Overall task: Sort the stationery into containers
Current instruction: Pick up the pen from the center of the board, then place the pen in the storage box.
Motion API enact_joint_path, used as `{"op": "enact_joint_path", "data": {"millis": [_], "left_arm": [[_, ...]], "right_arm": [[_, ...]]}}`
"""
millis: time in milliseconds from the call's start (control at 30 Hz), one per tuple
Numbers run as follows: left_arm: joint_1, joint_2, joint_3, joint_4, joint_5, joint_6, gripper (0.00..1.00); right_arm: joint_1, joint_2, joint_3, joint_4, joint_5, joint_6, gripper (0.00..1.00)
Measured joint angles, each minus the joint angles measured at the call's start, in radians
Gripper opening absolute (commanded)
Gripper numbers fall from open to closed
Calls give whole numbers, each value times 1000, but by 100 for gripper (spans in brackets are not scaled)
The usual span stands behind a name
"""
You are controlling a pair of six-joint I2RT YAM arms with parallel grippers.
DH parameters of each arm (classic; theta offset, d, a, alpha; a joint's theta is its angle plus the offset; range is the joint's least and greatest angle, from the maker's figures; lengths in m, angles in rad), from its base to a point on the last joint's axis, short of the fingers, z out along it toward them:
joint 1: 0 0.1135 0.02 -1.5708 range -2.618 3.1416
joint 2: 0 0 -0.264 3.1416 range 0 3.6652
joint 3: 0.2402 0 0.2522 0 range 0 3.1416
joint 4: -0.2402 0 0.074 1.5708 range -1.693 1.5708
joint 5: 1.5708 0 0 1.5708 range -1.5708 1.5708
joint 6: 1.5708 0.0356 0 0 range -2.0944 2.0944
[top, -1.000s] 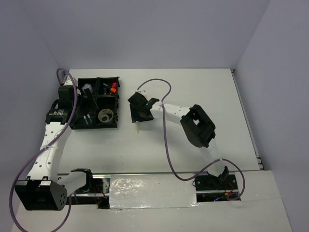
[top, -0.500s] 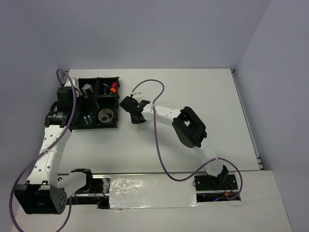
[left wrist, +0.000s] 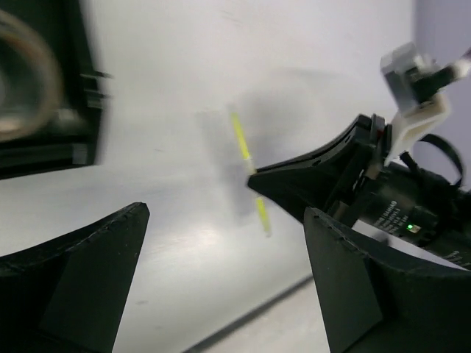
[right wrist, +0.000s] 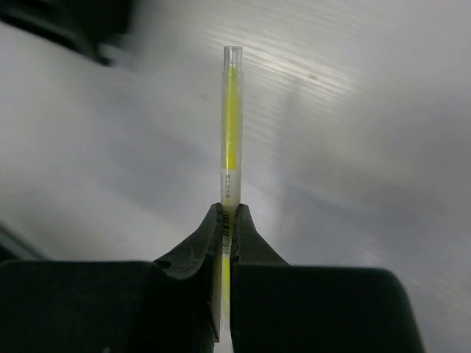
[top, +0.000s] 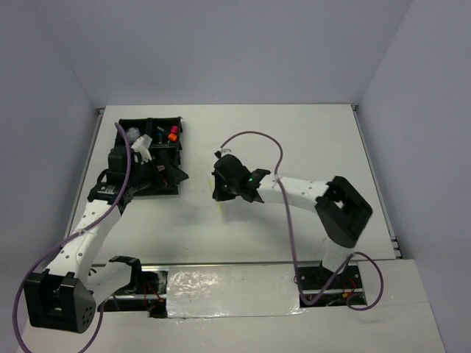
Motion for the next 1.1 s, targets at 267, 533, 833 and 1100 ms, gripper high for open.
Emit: {"op": "enact_joint_path", "data": {"millis": [267,533,833,1100], "left_arm": [[-197,19,-31,158,66,-159,85],[-219,45,-31,196,16,-225,18],[-228,69,35,145,-54,-196,0],[-106,235,328,-135,-537,-95,0]], "right_arm": [[14,-263,-117,321,-234,-10,1],[27,-282,-180,441,-346,-8,2],[24,-286,-180,462,-346,-8,77],[-16,-398,-201,304,-155,2,94]]}}
